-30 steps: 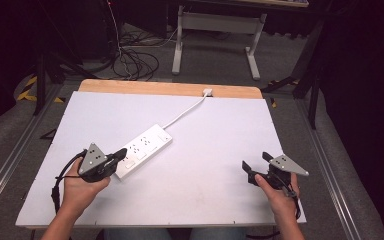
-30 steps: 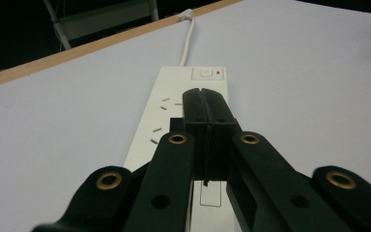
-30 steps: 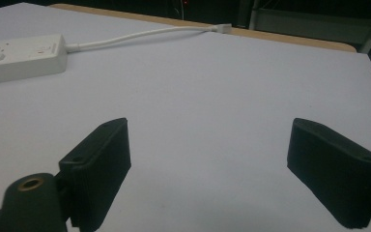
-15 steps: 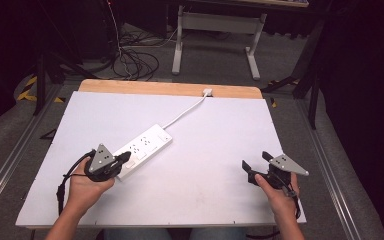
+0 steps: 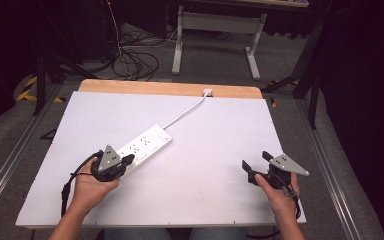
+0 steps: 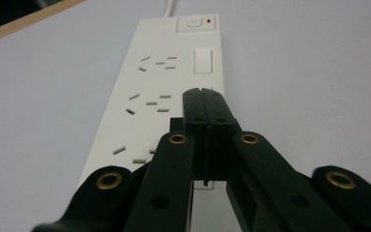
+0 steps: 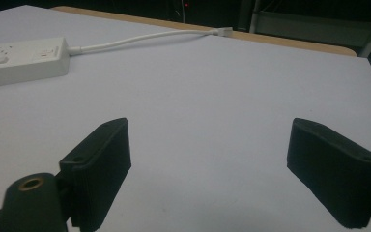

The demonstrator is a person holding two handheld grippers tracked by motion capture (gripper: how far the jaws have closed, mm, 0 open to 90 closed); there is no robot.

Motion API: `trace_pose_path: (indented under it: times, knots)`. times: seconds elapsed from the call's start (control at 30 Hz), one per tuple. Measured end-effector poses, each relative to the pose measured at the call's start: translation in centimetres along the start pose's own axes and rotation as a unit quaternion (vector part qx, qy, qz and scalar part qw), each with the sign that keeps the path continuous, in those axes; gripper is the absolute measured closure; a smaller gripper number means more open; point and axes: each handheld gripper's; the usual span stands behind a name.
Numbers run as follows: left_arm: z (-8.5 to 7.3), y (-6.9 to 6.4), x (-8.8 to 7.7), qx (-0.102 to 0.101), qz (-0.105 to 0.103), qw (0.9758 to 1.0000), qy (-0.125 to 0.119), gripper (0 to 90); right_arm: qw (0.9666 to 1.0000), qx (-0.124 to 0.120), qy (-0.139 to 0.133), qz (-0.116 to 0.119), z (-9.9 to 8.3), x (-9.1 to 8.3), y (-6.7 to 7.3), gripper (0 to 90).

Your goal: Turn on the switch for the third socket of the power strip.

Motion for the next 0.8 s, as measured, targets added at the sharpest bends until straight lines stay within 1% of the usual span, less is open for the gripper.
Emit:
trace_pose_path:
  times: [0.07,0.2,0.27,0.37,0.5,0.57,0.8]
  knots:
    - [0.01,0.05,0.04,-0.002,0.002,1.0000,0.000,89.9,1.0000,0.001,-0.001,0.000,-0.04,-0.12,-0.08,16.0]
    - [-0.14,-0.07,0.26,0.006,0.002,0.9999,0.012,89.9,1.0000,0.003,0.000,0.000,-0.06,-0.16,-0.15,16.0]
    - [-0.19,-0.09,0.31,0.009,0.003,0.9998,0.017,89.9,1.0000,-0.001,-0.001,0.000,-0.03,-0.19,-0.13,16.0]
    - [-0.36,-0.03,0.43,0.009,0.005,0.9996,0.026,89.9,1.0000,0.001,-0.001,0.001,-0.01,-0.12,-0.07,16.0]
    - [-0.43,-0.05,0.60,0.015,0.006,0.9994,0.029,89.9,1.0000,0.001,-0.001,0.001,0.00,-0.11,-0.03,16.0]
    - [-0.55,-0.16,0.74,0.016,0.004,0.9992,0.035,89.9,1.0000,0.001,-0.001,0.001,-0.01,-0.11,-0.04,16.0]
    - [-0.58,-0.10,0.82,0.013,0.006,0.9994,0.032,89.9,1.0000,0.000,-0.001,0.001,0.00,-0.14,-0.02,16.0]
Point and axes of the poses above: each handheld gripper's, and its own axes: x roughly forward along the jaws, z roughly out of its top, y roughly to its left, and after that the axes turned 11 degrees about z, right-handed
